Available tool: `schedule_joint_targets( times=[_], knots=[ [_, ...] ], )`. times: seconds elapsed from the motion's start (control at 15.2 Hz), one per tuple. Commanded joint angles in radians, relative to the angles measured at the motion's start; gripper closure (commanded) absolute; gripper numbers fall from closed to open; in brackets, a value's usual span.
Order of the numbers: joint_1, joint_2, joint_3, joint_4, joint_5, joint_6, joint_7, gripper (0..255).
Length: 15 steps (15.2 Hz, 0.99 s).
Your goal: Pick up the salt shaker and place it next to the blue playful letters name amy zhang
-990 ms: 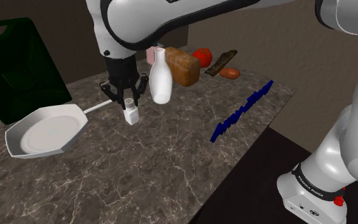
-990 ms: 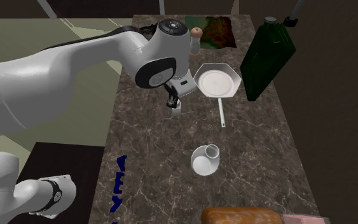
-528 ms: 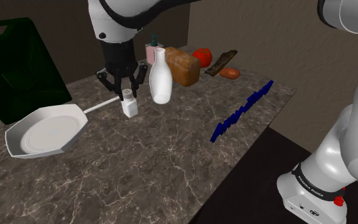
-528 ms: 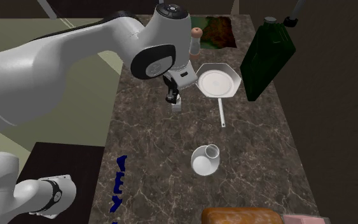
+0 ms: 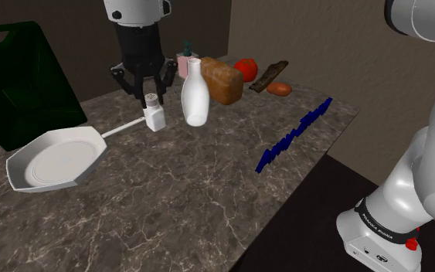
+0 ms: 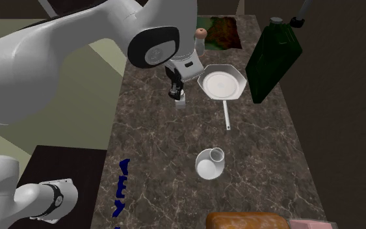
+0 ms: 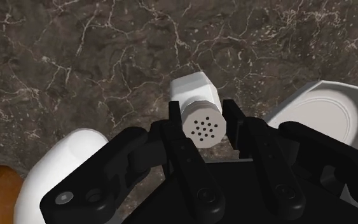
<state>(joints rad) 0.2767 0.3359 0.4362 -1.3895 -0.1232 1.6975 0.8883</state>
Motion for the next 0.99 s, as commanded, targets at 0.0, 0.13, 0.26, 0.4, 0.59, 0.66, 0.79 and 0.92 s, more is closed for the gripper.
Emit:
schedule_joint_targets(
  times=[0.0, 0.13, 0.26, 0.4, 0.59, 0.66, 0.79, 0.92],
  knots=[
    [0.002, 0.002, 0.0, 0.018, -0.001, -0.017, 0.001, 255],
    [-0.038, -0.098, 0.002, -0.116, 0.04, 0.025, -0.028, 255],
    [-0.071, -0.193, -0.001, -0.234, 0.08, 0.057, -0.062, 255],
    [-0.096, -0.284, -0.01, -0.341, 0.119, 0.081, -0.1, 255],
    [-0.12, -0.414, -0.033, -0.484, 0.173, 0.103, -0.16, 255],
    [-0.125, -0.456, -0.043, -0.528, 0.189, 0.107, -0.18, 255],
    [-0.133, -0.539, -0.065, -0.611, 0.217, 0.112, -0.22, 255],
    [-0.136, -0.619, -0.089, -0.689, 0.239, 0.111, -0.259, 255]
  ],
)
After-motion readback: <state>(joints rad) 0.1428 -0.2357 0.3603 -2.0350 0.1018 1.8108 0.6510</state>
